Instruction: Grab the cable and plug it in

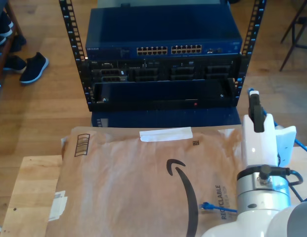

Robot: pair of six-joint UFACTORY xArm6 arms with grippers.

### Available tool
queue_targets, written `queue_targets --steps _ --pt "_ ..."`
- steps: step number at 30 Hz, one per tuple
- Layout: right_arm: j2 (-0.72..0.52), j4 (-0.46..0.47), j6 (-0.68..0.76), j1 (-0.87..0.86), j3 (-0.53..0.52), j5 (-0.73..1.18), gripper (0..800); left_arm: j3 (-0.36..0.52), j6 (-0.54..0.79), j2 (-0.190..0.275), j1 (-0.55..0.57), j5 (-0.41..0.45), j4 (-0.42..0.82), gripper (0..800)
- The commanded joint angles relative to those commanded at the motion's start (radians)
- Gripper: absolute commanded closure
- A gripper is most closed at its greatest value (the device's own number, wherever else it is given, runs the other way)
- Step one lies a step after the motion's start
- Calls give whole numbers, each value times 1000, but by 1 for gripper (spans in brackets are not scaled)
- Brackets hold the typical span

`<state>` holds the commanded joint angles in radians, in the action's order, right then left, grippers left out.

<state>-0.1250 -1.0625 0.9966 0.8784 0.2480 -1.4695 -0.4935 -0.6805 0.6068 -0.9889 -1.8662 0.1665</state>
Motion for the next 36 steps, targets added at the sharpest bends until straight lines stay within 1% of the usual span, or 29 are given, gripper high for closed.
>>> queue_targets --steps 2,3,5,7,9,13,15,16,19,20,22,24,26,30,32,36 --pt "9 -6 0 2 0 0 800 12 146 0 -98 5 6 1" --pt "15 -11 2 2 0 0 799 14 209 0 -146 23 8 0" --pt "18 -17 5 2 -2 2 800 29 281 -2 -232 120 9 0" --pt "17 -17 5 2 0 2 800 80 304 -3 -311 238 20 0" --pt "17 -17 5 2 0 3 800 127 348 -3 -370 336 29 0" --pt "15 -21 6 0 0 6 800 201 425 -6 -470 443 29 0" --pt "17 -21 6 0 0 8 800 229 434 -3 -493 489 26 0" --pt "17 -23 8 2 0 8 800 230 436 -3 -508 499 25 0" --pt "18 -21 9 2 14 21 800 241 443 -6 -531 499 28 0" --pt "20 -21 9 0 28 32 800 262 450 -8 -532 502 28 0" --pt "25 -21 9 -2 54 68 800 307 450 -6 -534 543 25 0" --pt "54 -21 9 -3 86 98 800 328 450 -6 -535 609 25 0" --pt "94 -21 9 -3 129 104 800 370 450 -6 -535 654 25 0" --pt "180 -21 11 -5 207 106 800 388 448 -15 -537 703 23 0" --pt "187 -20 9 -3 221 117 800 394 448 -20 -539 723 21 0" --pt "186 -21 11 -31 238 180 800 407 476 -32 -582 767 23 0"
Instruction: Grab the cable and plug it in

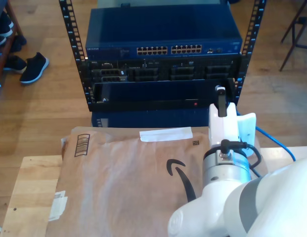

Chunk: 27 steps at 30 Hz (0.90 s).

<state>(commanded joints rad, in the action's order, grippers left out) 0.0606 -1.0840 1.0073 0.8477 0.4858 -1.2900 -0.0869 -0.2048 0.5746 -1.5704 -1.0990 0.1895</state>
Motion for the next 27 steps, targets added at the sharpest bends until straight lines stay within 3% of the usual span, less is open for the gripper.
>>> queue_targets --steps 13,20,27 --pt "5 6 -2 -14 51 80 800 0 20 -9 -17 2 -3 0" --pt "91 6 -2 -14 175 120 800 0 20 -11 -17 2 -3 0" --pt "127 6 -3 -12 192 110 800 0 20 -11 -17 2 -3 0"
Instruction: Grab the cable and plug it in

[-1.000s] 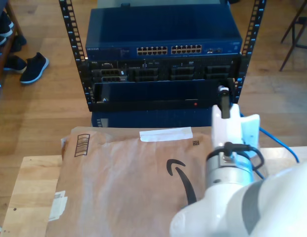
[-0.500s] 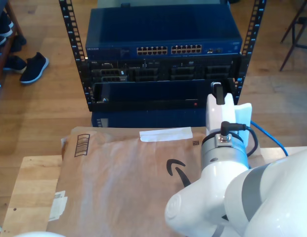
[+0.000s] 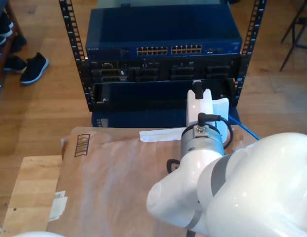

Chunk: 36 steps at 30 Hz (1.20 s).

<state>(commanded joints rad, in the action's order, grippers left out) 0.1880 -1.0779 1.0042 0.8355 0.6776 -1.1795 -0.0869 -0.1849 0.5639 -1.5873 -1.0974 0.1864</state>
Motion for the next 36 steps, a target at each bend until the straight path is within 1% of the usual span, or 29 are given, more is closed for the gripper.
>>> queue_targets --steps 6,8,12,16,20,23,25,26,28,30,31,33,36 --pt "-6 6 0 0 -9 11 800 0 0 0 0 0 2 0" --pt "-26 9 -3 2 -12 21 800 0 0 0 0 0 2 0" --pt "-77 2 -8 3 -18 101 800 0 0 0 0 0 2 0" --pt "-83 6 -15 3 -18 107 800 0 0 0 0 0 2 0" --pt "-84 -2 -143 6 -17 106 800 0 0 0 0 0 2 0" --pt "-87 -23 -160 5 -6 109 800 0 0 0 0 0 2 0" --pt "-120 -46 -163 8 -11 130 800 0 0 0 0 0 2 0" --pt "-141 -48 -176 8 -12 173 800 0 0 0 0 0 2 0" --pt "-181 -51 -272 8 -5 273 800 -2 0 0 0 0 2 0" --pt "-195 -64 -390 0 3 341 800 -2 0 0 0 0 0 0" --pt "-198 -81 -423 -2 12 370 800 -2 0 -2 0 0 0 0" --pt "-192 -135 -434 5 28 374 800 0 0 0 0 0 2 0" --pt "-187 -150 -443 6 41 373 800 0 0 -2 0 0 2 0"
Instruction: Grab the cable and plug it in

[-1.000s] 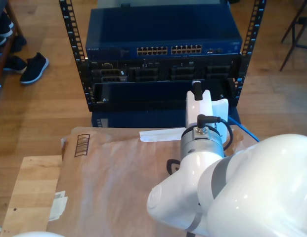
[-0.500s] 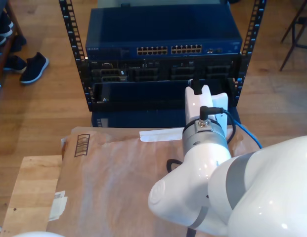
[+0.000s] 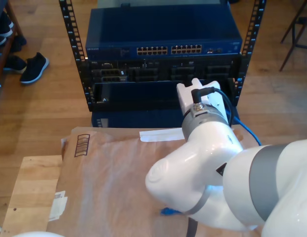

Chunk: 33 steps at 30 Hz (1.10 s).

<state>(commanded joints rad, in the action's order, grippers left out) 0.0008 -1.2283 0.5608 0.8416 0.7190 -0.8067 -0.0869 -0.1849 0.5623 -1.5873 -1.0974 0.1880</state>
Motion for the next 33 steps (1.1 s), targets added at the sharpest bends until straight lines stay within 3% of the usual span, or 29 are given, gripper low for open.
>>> queue_targets --steps 18,33 --pt "57 2 0 -57 140 -3 800 0 0 2 0 0 0 0" --pt "44 -12 2 -58 89 -83 800 0 0 2 0 0 -2 0"
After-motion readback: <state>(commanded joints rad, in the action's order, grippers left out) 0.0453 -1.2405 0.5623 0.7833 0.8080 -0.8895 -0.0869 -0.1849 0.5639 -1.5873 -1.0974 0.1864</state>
